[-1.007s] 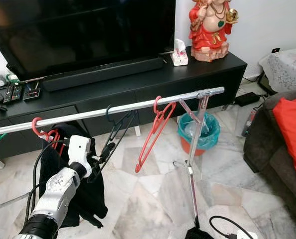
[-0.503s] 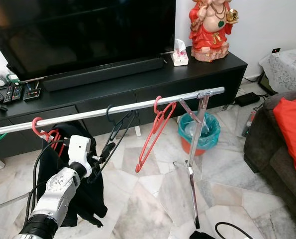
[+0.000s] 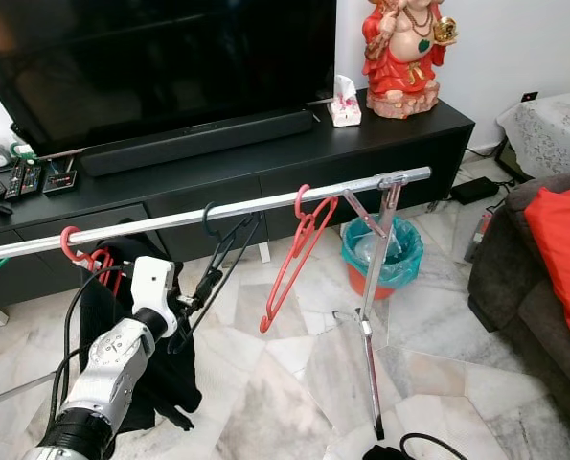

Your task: Hang hanger

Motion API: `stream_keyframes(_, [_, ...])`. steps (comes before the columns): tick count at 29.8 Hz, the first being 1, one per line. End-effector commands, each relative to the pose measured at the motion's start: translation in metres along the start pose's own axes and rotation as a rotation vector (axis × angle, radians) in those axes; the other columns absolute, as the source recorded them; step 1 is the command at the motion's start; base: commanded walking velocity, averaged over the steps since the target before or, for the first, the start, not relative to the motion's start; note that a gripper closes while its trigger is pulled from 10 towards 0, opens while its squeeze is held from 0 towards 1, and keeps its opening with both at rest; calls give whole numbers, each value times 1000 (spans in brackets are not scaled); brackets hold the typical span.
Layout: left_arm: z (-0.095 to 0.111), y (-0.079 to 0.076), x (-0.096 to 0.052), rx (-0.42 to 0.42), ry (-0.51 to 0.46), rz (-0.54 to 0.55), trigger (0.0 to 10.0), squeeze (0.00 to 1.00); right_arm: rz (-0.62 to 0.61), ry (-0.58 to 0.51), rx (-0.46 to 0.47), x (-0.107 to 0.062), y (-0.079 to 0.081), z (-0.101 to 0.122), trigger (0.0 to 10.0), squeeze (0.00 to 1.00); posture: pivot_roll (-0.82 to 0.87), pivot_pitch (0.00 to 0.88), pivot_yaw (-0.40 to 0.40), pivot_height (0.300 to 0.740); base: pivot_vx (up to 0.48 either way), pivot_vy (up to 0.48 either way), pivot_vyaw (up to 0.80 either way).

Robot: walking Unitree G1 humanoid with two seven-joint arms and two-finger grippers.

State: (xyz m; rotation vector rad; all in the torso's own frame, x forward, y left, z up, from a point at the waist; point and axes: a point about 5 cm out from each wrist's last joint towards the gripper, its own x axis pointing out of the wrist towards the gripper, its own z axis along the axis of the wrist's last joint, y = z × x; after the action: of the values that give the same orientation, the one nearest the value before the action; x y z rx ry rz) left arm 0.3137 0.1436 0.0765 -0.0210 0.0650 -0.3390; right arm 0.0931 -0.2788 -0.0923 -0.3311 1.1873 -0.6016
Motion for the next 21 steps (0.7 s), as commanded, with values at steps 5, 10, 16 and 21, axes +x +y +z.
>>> stream_keyframes(5, [5, 3, 1, -2, -25, -2, 10000, 0, 25, 4, -10, -1, 3, -2, 10000, 0, -61, 0, 77, 740, 0, 0, 0])
stream_keyframes(10, [4, 3, 1, -4, -25, 0, 10000, 0, 41, 3, -19, -1, 3, -3, 10000, 0, -60, 0, 75, 740, 0, 0, 0])
stream_keyframes(16, [4, 3, 1, -4, -26, 2, 10000, 0, 49, 2, -24, -1, 4, -3, 10000, 0, -61, 0, 75, 740, 0, 0, 0])
stream_keyframes(21, [5, 3, 1, -4, -27, 1, 10000, 0, 53, 1, -26, -1, 4, -3, 10000, 0, -60, 0, 76, 740, 0, 0, 0])
